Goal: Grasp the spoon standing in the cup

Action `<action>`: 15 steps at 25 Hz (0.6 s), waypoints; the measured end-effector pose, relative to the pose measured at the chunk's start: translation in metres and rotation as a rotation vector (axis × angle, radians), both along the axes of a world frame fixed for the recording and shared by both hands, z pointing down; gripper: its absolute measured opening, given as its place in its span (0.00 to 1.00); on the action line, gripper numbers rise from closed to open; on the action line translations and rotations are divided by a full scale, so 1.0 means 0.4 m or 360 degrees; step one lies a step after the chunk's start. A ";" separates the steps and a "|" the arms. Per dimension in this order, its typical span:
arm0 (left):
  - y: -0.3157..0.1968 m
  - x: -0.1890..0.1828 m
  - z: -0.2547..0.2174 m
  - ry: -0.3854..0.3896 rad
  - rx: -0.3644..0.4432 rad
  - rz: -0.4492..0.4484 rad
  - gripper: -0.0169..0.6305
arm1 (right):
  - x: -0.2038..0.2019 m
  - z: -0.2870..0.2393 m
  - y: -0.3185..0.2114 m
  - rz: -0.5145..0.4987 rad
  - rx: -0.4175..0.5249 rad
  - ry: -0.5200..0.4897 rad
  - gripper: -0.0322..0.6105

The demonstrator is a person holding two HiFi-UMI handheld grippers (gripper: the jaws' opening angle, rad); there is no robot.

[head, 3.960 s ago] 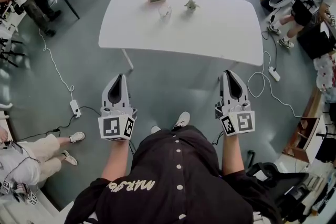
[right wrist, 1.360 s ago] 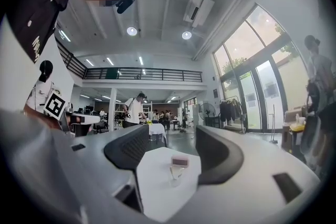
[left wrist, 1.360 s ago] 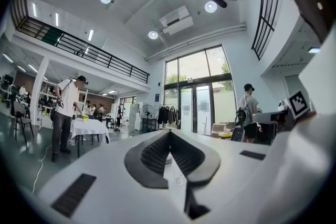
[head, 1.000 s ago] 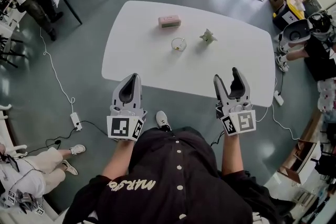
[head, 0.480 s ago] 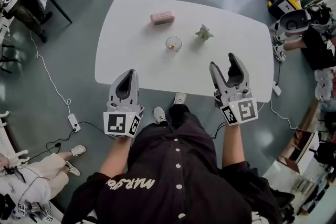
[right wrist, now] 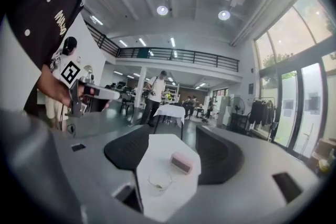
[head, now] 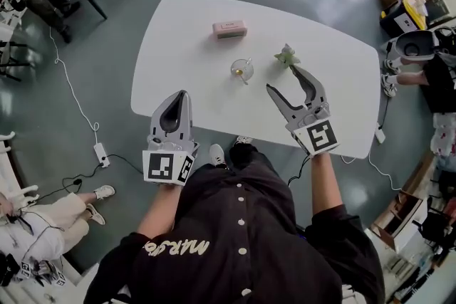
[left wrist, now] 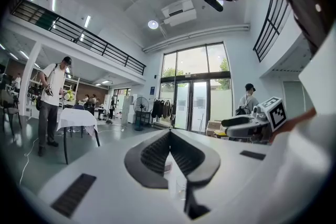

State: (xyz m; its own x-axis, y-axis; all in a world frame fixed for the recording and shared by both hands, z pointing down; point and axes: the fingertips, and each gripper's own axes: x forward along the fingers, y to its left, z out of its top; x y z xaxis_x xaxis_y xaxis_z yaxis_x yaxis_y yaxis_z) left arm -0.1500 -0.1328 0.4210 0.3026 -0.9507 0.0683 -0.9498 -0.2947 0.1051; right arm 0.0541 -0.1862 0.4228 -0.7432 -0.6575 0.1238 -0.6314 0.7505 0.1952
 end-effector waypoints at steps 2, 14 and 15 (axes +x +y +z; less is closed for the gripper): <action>-0.018 -0.007 0.016 0.0001 -0.0030 -0.0025 0.04 | -0.027 0.058 -0.006 -0.0106 -0.0049 0.0142 0.46; -0.077 0.004 0.041 -0.0014 -0.0084 -0.0080 0.04 | -0.105 0.394 0.004 -0.0390 -0.0269 0.0546 0.46; -0.077 0.004 0.045 -0.0012 -0.0090 -0.0085 0.04 | -0.111 0.415 0.002 -0.0407 -0.0258 0.0587 0.45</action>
